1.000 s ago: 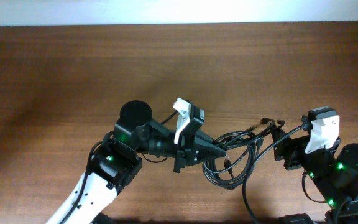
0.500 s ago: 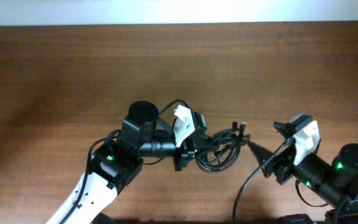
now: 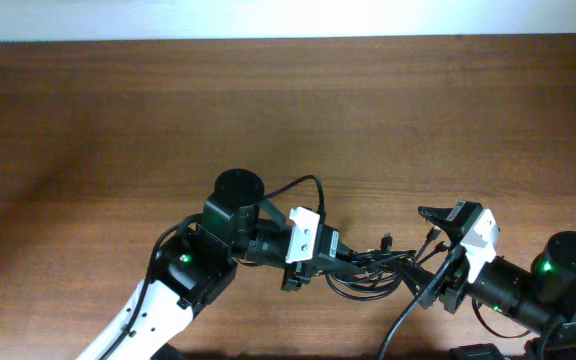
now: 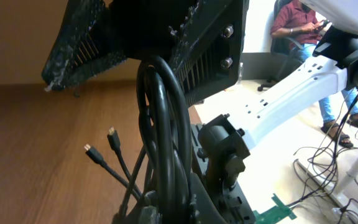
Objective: Untangle cables
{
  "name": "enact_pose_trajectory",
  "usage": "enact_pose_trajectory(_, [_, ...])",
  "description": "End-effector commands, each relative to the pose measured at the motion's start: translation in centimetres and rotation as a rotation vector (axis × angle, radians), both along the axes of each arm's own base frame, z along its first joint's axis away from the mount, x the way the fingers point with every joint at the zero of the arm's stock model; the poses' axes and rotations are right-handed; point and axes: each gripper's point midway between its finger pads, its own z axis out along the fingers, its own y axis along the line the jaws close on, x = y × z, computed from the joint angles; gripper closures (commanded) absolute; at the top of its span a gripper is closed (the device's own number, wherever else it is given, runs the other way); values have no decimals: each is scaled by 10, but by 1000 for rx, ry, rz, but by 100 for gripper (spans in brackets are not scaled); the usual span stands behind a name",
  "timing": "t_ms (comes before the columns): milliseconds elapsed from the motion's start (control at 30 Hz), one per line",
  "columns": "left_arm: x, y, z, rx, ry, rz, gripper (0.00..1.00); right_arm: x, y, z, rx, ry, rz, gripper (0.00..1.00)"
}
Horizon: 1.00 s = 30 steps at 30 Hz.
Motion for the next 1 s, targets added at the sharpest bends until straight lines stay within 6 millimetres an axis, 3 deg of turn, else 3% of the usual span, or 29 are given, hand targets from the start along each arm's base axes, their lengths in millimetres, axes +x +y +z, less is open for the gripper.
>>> enact_pose_trajectory(0, [-11, -2, 23, -84, -105, -67, 100, -4, 1, -6, 0, 35, 14, 17])
enact_pose_trajectory(133, [-4, -3, 21, -73, -112, -25, 100, -5, 2, -6, 1, 41, 17, 17])
enact_pose_trajectory(233, [10, -4, 7, -7, -78, 64, 100, -7, 2, -8, -1, 51, 20, 16])
enact_pose_trajectory(333, [10, -4, 9, -17, -88, 64, 100, -10, 1, -14, -31, 44, 37, 17])
enact_pose_trajectory(467, [-10, -2, 17, -58, -71, -53, 100, -8, 1, -12, -32, 35, 34, 16])
enact_pose_trajectory(633, [-3, -3, 13, -34, -44, -6, 100, -9, 1, -13, -32, 39, 33, 18])
enact_pose_trajectory(733, [-12, -1, 15, -46, -29, -57, 100, -6, 2, -8, -29, 10, 34, 18])
enact_pose_trajectory(800, [-12, -1, 16, -48, -29, -63, 100, -18, 13, 0, 10, -11, 134, 15])
enact_pose_trajectory(900, [-12, -2, 25, -89, -81, -74, 100, -26, 15, -6, -7, -8, 177, 15])
enact_pose_trajectory(933, [-12, -2, 30, -106, -105, -75, 100, -27, 15, -7, -8, -3, 176, 16])
enact_pose_trajectory(967, [-11, -3, 33, -119, -123, -75, 100, -26, 15, -7, -8, -3, 176, 24])
